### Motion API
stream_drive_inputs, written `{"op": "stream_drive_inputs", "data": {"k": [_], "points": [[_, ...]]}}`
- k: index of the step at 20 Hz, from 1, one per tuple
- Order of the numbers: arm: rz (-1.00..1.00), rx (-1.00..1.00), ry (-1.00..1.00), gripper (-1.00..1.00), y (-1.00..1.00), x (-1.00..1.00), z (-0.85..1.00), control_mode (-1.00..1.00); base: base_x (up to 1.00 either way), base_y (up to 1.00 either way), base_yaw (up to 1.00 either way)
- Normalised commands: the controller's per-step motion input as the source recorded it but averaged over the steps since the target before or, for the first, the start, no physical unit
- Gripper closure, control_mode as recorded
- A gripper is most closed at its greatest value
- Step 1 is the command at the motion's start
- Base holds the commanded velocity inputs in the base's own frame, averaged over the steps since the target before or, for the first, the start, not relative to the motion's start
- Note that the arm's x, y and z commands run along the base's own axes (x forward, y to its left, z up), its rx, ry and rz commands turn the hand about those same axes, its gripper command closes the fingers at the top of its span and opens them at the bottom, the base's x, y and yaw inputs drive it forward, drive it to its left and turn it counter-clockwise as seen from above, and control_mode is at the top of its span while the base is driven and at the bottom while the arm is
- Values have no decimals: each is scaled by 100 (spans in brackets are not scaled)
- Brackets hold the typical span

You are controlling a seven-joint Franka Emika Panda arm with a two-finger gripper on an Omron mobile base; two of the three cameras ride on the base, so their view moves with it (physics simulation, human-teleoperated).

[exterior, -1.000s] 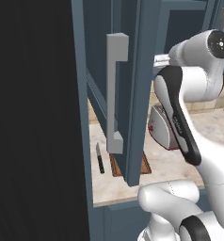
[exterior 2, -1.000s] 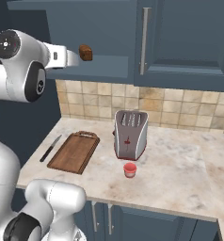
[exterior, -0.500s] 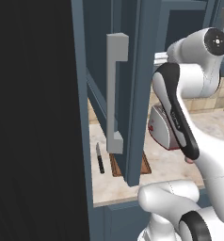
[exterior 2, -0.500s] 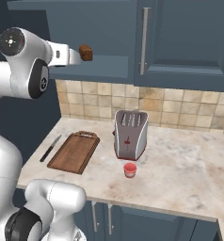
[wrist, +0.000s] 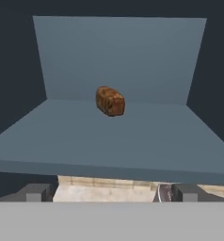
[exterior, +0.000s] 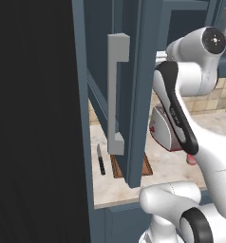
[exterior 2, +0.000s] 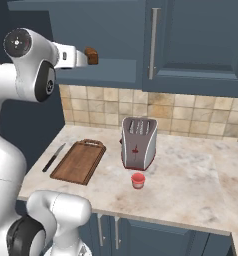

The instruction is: Pick the bread, place it on the cutting board, pick the jam, place it on the counter, and close the cabinet.

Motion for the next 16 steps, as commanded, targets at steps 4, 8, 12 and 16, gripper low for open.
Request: {"op": "stream_drive_inputs", "data": {"k": [4, 8, 12, 16], "points": [[0, 0, 0, -100, 0, 21, 0, -100, 0, 0, 0], [0, 0, 0, -100, 0, 20, 0, -100, 0, 0, 0], [0, 0, 0, -100, 0, 11, 0, -100, 0, 0, 0], [1, 0, 0, -100, 0, 9, -3, -100, 0, 0, 0]]}}
